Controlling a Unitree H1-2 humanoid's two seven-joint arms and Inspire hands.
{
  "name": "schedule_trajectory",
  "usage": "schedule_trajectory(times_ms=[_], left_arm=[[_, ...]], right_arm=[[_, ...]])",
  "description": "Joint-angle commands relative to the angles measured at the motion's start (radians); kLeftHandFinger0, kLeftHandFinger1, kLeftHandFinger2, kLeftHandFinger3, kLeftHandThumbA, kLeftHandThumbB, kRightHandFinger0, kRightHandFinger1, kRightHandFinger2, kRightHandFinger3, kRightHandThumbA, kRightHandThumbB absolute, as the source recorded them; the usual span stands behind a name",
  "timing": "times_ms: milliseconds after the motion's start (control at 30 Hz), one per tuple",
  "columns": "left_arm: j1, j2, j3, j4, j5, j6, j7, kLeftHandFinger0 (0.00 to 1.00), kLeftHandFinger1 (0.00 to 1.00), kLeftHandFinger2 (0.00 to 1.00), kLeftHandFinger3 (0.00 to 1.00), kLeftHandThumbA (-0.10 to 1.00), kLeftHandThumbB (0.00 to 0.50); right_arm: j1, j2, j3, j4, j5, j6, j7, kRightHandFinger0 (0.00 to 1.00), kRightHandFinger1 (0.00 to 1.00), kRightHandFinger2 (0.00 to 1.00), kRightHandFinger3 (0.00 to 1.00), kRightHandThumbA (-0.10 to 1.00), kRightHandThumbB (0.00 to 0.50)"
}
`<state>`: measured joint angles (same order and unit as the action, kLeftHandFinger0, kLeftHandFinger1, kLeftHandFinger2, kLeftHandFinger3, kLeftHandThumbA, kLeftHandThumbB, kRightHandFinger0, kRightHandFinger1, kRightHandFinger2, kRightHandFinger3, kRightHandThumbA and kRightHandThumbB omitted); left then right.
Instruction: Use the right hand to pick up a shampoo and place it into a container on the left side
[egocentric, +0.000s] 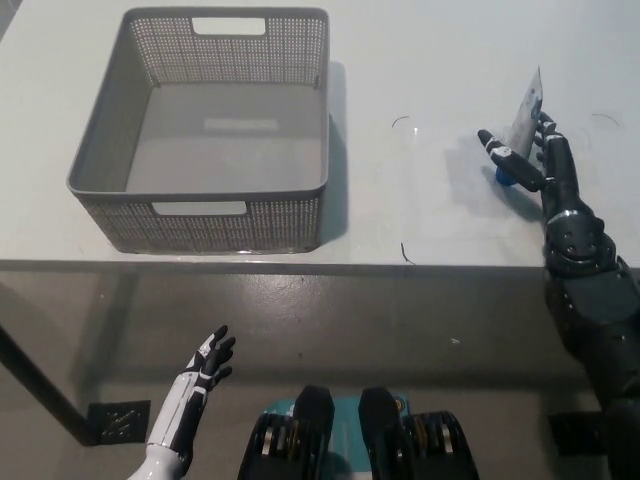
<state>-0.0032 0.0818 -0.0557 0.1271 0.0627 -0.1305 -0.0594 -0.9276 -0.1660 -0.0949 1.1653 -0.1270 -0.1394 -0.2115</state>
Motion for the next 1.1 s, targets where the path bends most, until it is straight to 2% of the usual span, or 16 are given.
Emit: schedule_trajectory(times_ms=[0, 133, 233, 267, 300, 333, 367, 400, 433, 467, 533, 567, 667, 767, 900, 1067], left_arm=[[-0.024, 0.002, 0.001, -0.019, 0.001, -0.021, 0.000, 1.00, 1.00, 1.00, 1.00, 1.00, 0.200], [-0.026, 0.004, -0.001, -0.022, 0.004, -0.021, -0.002, 1.00, 1.00, 1.00, 1.00, 1.00, 0.211], [-0.029, 0.004, 0.000, -0.025, 0.001, -0.017, -0.003, 1.00, 1.00, 1.00, 1.00, 1.00, 0.205], [-0.030, 0.003, 0.000, -0.026, 0.000, -0.015, -0.003, 1.00, 1.00, 1.00, 1.00, 1.00, 0.208], [-0.033, 0.004, 0.000, -0.025, 0.000, -0.013, -0.004, 1.00, 1.00, 1.00, 1.00, 1.00, 0.215], [-0.034, 0.005, 0.000, -0.026, 0.001, -0.012, -0.004, 1.00, 1.00, 1.00, 1.00, 1.00, 0.216], [-0.035, 0.005, 0.000, -0.027, 0.001, -0.012, -0.004, 1.00, 1.00, 1.00, 1.00, 1.00, 0.217], [-0.041, 0.006, 0.001, -0.026, 0.000, -0.009, -0.004, 1.00, 1.00, 1.00, 1.00, 1.00, 0.218], [-0.043, 0.007, 0.002, -0.026, 0.001, -0.008, -0.004, 1.00, 1.00, 1.00, 1.00, 1.00, 0.220], [-0.046, 0.008, 0.003, -0.028, 0.000, -0.004, -0.004, 1.00, 1.00, 1.00, 1.00, 1.00, 0.222], [-0.049, 0.011, 0.004, -0.026, 0.000, -0.009, -0.005, 1.00, 1.00, 1.00, 1.00, 1.00, 0.219], [-0.051, 0.011, 0.005, -0.020, -0.002, -0.020, -0.005, 1.00, 1.00, 1.00, 1.00, 1.00, 0.209], [-0.049, 0.011, 0.005, -0.022, -0.005, -0.011, -0.007, 1.00, 1.00, 1.00, 1.00, 1.00, 0.205], [-0.053, 0.011, 0.008, -0.014, -0.008, -0.019, -0.006, 1.00, 1.00, 1.00, 1.00, 1.00, 0.199], [-0.057, 0.016, 0.007, -0.013, 0.001, -0.017, -0.004, 1.00, 1.00, 1.00, 1.00, 1.00, 0.186], [-0.057, 0.014, 0.008, -0.004, -0.001, -0.026, -0.003, 1.00, 1.00, 1.00, 1.00, 1.00, 0.177]], right_arm=[[-0.101, 0.005, 0.016, 0.043, 0.011, -0.070, -0.021, 1.00, 1.00, 1.00, 1.00, 0.85, 0.441], [-0.124, 0.013, 0.014, 0.090, 0.021, -0.104, -0.027, 1.00, 1.00, 1.00, 1.00, 0.81, 0.437], [-0.145, 0.029, -0.039, 0.126, 0.074, -0.142, -0.055, 1.00, 1.00, 1.00, 1.00, 0.58, 0.424], [-0.152, 0.032, -0.036, 0.133, 0.064, -0.140, -0.096, 0.67, 0.67, 0.78, 1.00, 0.42, 0.354], [-0.163, 0.037, -0.040, 0.145, 0.057, -0.147, -0.161, 0.36, 0.41, 0.49, 0.68, 0.22, 0.300], [-0.166, 0.039, -0.038, 0.152, 0.050, -0.167, -0.195, 0.06, 0.17, 0.29, 0.29, -0.05, 0.283], [-0.167, 0.040, -0.034, 0.155, 0.042, -0.183, -0.223, 0.01, 0.07, 0.25, 0.20, -0.09, 0.237], [-0.171, 0.041, -0.037, 0.158, 0.046, -0.186, -0.231, 0.00, 0.06, 0.36, 0.28, -0.10, 0.189], [-0.172, 0.040, -0.036, 0.159, 0.046, -0.190, -0.232, 0.00, 0.12, 0.47, 0.40, -0.10, 0.174], [-0.172, 0.039, -0.032, 0.160, 0.043, -0.204, -0.234, 0.00, 0.15, 0.51, 0.46, -0.10, 0.168], [-0.173, 0.039, -0.026, 0.162, 0.041, -0.210, -0.237, 0.00, 0.15, 0.52, 0.48, -0.10, 0.167], [-0.172, 0.038, -0.027, 0.162, 0.044, -0.214, -0.235, 0.00, 0.18, 0.55, 0.52, -0.10, 0.149], [-0.170, 0.035, -0.039, 0.158, 0.064, -0.205, -0.213, 0.00, 0.19, 0.60, 0.57, -0.10, 0.140], [-0.171, 0.034, -0.042, 0.156, 0.072, -0.209, -0.210, 0.00, 0.24, 0.63, 0.62, -0.10, 0.122], [-0.173, 0.034, -0.048, 0.158, 0.083, -0.235, -0.219, 0.00, 0.26, 0.63, 0.63, -0.10, 0.154], [-0.182, 0.037, -0.055, 0.122, 0.097, -0.254, -0.231, 0.00, 0.29, 0.64, 0.64, -0.10, 0.147]])
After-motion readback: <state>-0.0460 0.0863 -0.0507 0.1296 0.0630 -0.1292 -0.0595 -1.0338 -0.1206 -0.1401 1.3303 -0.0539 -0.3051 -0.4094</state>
